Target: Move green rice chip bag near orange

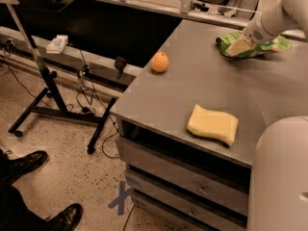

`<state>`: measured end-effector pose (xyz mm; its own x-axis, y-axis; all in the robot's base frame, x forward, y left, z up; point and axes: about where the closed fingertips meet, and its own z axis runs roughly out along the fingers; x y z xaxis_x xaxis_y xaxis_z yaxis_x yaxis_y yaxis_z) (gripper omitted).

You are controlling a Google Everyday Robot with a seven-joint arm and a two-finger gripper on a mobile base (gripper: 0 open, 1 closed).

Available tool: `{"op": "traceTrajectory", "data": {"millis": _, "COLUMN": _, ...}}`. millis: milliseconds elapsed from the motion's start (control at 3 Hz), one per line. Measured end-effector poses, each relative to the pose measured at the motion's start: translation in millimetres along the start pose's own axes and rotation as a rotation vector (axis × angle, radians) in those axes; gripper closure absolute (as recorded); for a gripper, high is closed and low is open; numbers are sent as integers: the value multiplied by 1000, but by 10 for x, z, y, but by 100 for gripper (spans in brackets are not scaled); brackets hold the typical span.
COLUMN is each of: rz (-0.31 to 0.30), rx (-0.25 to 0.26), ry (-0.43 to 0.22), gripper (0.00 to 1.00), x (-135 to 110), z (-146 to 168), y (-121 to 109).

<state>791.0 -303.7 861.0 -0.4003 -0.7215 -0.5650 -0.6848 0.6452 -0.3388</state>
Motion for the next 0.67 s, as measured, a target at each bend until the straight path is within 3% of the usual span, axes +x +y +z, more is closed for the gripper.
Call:
{"op": "traceTrajectory", "data": {"millis": 333, "rz": -50, "rx": -50, "ry": -35, "gripper": 88, "x": -195, "z": -25, "y": 183}}
{"op": "traceTrajectory", "data": {"millis": 667, "rz": -147, "rx": -146, "ry": -92, "gripper": 100, "x": -511, "z": -77, "y": 584}}
